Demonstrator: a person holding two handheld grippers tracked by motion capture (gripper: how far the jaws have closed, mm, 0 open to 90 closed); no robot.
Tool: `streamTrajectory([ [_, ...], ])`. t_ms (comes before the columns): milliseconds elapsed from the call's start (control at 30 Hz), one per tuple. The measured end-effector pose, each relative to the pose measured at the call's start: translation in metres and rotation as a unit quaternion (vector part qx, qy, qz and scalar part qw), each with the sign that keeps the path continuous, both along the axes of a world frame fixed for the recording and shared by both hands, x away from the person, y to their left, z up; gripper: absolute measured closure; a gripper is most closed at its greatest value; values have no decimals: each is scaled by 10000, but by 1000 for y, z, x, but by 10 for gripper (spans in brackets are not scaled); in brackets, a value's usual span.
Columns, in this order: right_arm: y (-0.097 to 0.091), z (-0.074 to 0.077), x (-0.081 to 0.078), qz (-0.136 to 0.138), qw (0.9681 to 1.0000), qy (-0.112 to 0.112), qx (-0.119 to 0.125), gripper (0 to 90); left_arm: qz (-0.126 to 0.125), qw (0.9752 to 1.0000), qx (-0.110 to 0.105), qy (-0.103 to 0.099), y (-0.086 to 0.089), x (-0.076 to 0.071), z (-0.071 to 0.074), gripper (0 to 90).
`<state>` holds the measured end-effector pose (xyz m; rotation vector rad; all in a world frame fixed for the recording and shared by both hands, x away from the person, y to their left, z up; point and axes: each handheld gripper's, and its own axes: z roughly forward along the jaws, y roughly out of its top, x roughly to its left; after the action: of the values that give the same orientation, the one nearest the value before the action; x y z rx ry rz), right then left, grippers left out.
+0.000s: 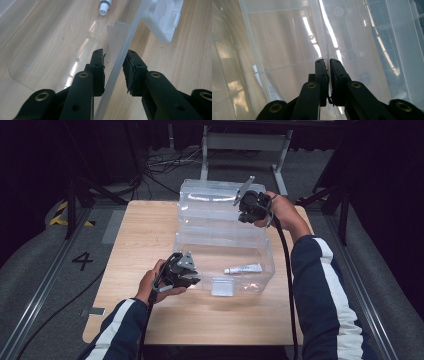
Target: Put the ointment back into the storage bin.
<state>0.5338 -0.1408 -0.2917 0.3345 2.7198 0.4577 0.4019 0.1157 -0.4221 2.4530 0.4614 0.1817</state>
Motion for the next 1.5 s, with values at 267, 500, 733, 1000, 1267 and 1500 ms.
streamTrajectory([
  [267, 0, 0, -2, -4, 10000, -29, 43, 862, -21, 10000, 7, -1, 0, 0, 0, 712],
  [500, -1, 0, -8, 33, 9999, -137, 28, 861, -11, 10000, -1, 1, 0, 0, 0, 711],
  [733, -1, 2, -15, 130, 9998, -126, 35, 863, -12, 10000, -4, 2, 0, 0, 0, 711],
  [1000, 0, 2, -17, 143, 9998, -169, 23, 863, -46, 10000, 4, -20, 0, 0, 0, 711],
  [1267, -1, 2, -19, 158, 9997, -166, 56, 865, -63, 10000, -6, -46, 0, 0, 0, 711],
  [1500, -2, 2, -23, 142, 9997, -170, 106, 864, -61, 9999, -5, -83, 0, -1, -1, 710],
])
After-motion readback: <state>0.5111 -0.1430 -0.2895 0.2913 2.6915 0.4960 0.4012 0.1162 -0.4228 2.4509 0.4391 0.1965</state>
